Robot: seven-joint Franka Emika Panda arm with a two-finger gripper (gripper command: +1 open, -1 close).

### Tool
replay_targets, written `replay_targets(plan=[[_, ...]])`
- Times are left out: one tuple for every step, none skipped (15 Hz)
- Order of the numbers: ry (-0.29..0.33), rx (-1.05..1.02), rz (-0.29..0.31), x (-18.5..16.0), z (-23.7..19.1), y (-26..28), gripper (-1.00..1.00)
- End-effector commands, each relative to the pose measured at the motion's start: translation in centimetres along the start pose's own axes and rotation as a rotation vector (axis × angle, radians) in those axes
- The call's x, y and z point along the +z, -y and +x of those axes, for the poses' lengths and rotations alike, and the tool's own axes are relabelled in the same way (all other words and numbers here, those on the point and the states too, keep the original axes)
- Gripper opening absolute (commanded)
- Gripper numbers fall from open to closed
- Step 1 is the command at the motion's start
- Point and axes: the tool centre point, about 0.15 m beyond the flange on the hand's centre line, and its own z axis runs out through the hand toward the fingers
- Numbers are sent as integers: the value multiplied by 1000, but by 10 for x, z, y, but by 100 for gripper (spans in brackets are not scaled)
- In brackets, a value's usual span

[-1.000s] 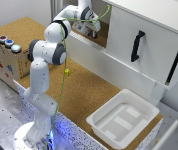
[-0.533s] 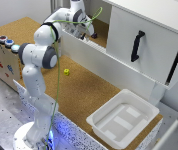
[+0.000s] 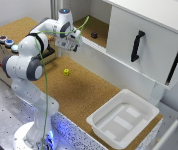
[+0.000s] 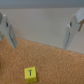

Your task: Place the purple object inside the left cabinet

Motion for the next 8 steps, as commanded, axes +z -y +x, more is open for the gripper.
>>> replay_targets(plan=[[3, -155, 9, 69, -7, 16, 100], [12, -176, 6, 77, -7, 21, 100], [7, -198, 21, 85, -7, 27, 100], [15, -223, 19, 95, -8, 33, 100], [35, -238, 24, 104, -10, 39, 100], [41, -248, 24, 111, -12, 43, 100], [50, -253, 28, 120, -13, 49, 100], [55, -254, 32, 126, -13, 53, 100]])
